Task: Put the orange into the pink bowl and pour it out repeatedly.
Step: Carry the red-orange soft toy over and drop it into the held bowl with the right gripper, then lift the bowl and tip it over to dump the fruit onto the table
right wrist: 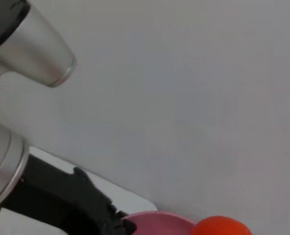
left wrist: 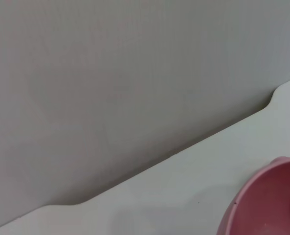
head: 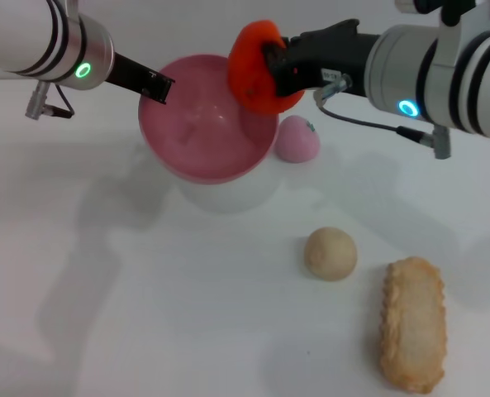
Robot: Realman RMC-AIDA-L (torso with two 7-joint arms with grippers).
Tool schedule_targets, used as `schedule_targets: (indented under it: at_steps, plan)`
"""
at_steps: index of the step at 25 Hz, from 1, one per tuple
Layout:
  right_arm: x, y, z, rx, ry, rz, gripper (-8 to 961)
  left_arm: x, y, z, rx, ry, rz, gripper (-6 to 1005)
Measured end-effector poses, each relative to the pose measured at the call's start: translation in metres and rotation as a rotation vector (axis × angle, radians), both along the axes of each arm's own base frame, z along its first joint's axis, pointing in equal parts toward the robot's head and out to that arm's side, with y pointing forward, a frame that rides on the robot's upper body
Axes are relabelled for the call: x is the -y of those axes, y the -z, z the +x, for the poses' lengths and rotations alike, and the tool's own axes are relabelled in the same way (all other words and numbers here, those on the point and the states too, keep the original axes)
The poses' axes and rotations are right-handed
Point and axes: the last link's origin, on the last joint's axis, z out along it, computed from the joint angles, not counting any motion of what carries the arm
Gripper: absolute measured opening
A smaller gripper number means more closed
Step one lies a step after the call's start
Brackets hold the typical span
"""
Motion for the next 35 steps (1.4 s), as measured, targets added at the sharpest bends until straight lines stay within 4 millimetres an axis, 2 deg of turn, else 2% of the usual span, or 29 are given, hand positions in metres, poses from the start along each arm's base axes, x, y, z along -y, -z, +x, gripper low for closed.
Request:
schedule_targets:
  at_steps: [8, 12, 17, 20, 22, 25, 26, 27, 28, 31, 33, 35]
  plan:
    - [-0.002, 0.02, 0.002, -0.024, 0.005, -0.056, 51, 0.0, 0.001, 0.005, 0.027, 0.01, -0.005, 46]
    - [-0.002, 0.022, 0.002, -0.02, 0.004, -0.061, 53, 0.0, 0.001, 0.005, 0.031, 0.011, -0.006, 46]
    - [-0.003, 0.021, 0.004, -0.025, 0.011, -0.057, 257, 0.001, 0.002, 0.005, 0.033, 0.015, -0.01, 46]
    - [-0.003, 0.009, 0.011, -0.052, 0.041, -0.022, 384, 0.001, 0.002, 0.005, 0.031, 0.024, -0.008, 46]
    - [-0.007, -0.007, 0.026, -0.077, 0.097, 0.027, 469, 0.005, 0.005, 0.006, 0.004, 0.083, -0.008, 46]
    - [-0.012, -0.032, 0.062, -0.101, 0.219, 0.098, 526, 0.01, 0.009, 0.007, -0.029, 0.162, -0.006, 46]
    - [-0.011, -0.045, 0.089, -0.107, 0.306, 0.135, 544, 0.01, 0.009, 0.007, -0.029, 0.162, -0.006, 46]
    - [-0.011, -0.045, 0.089, -0.107, 0.306, 0.135, 563, 0.016, 0.012, 0.012, -0.066, 0.261, 0.001, 46]
    - [-0.01, -0.049, 0.101, -0.105, 0.344, 0.147, 582, 0.022, 0.015, 0.018, -0.094, 0.344, 0.009, 46]
    - [-0.006, -0.057, 0.137, -0.099, 0.453, 0.173, 582, 0.022, 0.015, 0.018, -0.094, 0.344, 0.009, 46]
    - [-0.003, -0.057, 0.152, -0.101, 0.501, 0.175, 582, 0.038, 0.029, 0.033, -0.187, 0.518, -0.001, 46]
    - [-0.001, -0.054, 0.164, -0.105, 0.534, 0.16, 582, 0.042, 0.036, 0.037, -0.224, 0.562, -0.008, 46]
